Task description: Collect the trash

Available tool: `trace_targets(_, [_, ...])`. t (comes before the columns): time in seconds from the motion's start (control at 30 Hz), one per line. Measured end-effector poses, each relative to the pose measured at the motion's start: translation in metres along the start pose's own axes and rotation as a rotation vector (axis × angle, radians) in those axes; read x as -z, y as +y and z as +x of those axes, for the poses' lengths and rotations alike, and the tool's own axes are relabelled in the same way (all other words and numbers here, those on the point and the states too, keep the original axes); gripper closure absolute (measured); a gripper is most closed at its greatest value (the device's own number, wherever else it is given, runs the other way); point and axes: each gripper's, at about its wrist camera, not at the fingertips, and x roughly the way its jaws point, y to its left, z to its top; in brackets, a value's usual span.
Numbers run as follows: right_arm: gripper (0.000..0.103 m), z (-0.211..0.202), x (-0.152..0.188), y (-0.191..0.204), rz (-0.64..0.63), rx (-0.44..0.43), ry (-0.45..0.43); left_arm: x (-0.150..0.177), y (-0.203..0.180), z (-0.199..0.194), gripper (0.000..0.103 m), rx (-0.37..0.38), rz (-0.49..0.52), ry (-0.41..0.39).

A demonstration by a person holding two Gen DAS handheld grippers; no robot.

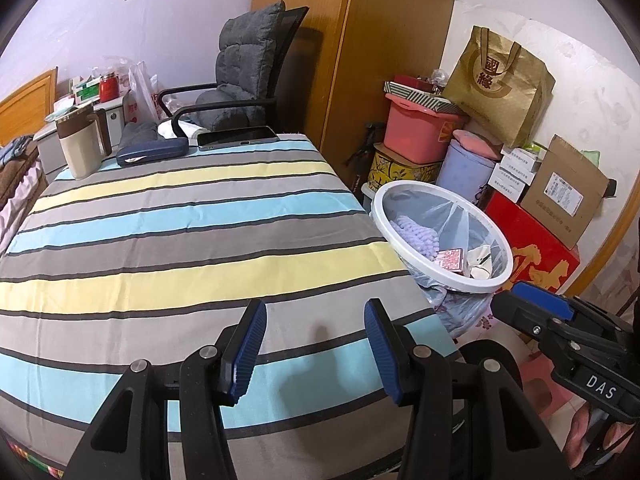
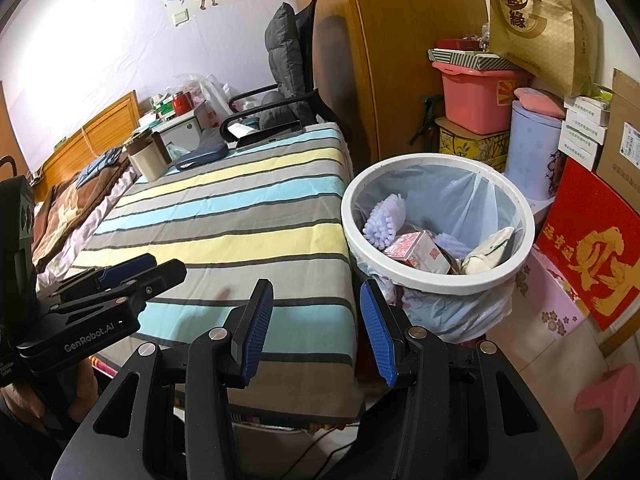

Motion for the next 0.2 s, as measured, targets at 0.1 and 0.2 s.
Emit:
trace_targets(0.1, [0.055, 0.0005, 0.0000, 0.0002, 0.000, 0.000, 0.001, -0.0001, 0.0003, 0.0013, 0.052, -0.006, -0.002, 0.003])
trace_targets(0.2, [0.055, 0.0005, -0.0002, 0.0001, 0.000, 0.000, 0.001, -0.0008, 0.0011, 0.0025, 0.052, -0.009, -0.006, 0.005])
